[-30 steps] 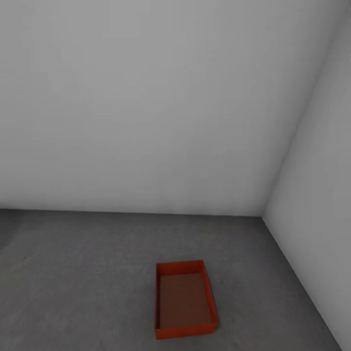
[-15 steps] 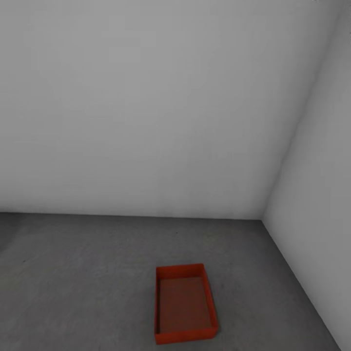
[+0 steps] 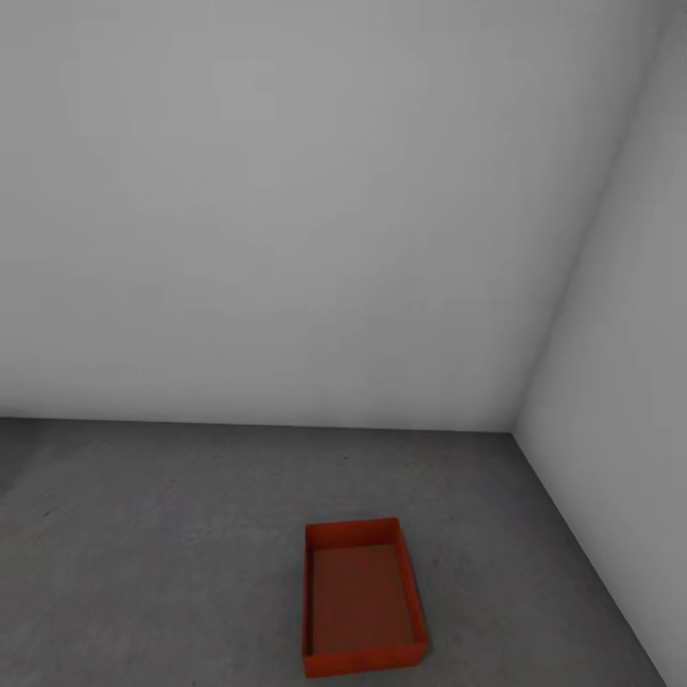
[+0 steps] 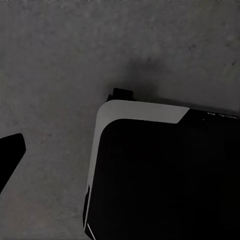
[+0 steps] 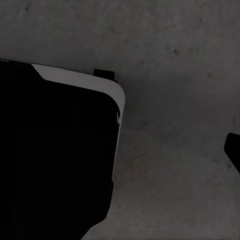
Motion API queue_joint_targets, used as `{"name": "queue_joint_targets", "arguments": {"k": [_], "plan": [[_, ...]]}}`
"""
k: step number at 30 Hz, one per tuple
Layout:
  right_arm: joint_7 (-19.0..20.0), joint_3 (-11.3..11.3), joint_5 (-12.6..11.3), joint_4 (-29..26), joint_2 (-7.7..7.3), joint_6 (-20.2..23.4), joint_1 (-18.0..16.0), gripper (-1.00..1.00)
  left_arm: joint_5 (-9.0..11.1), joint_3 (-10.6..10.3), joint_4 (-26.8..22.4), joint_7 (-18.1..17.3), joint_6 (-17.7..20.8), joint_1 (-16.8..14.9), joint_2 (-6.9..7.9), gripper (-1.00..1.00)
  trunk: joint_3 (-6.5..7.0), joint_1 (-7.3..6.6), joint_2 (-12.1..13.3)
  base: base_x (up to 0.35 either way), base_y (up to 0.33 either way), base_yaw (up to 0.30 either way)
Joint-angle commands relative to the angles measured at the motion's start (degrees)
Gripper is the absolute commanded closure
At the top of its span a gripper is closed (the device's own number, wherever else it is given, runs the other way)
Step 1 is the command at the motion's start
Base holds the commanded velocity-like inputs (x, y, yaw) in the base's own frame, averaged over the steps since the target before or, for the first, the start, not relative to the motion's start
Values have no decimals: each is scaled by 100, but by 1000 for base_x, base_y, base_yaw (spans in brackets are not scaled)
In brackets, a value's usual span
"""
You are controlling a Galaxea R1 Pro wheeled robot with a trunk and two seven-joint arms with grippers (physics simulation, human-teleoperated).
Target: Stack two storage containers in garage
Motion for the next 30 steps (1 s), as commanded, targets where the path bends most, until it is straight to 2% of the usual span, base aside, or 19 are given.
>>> {"name": "queue_joint_targets", "arguments": {"k": [1, 18, 30], "plan": [[-6, 48, -48, 6, 2, -20, -4, -100, 45, -16, 6, -5, -18, -4, 0, -100, -7, 1, -5, 0, 0, 0], [-6, 43, -48, 7, -14, -21, -4, -100, 45, -16, 6, -5, -18, -4, 0, -100, -6, 1, -5, 0, 0, -7], [-6, 40, -53, 7, 13, -20, -4, -100, 45, -16, 6, -5, -18, -4, 0, -100, 30, 1, -5, 0, 0, -226]]}}
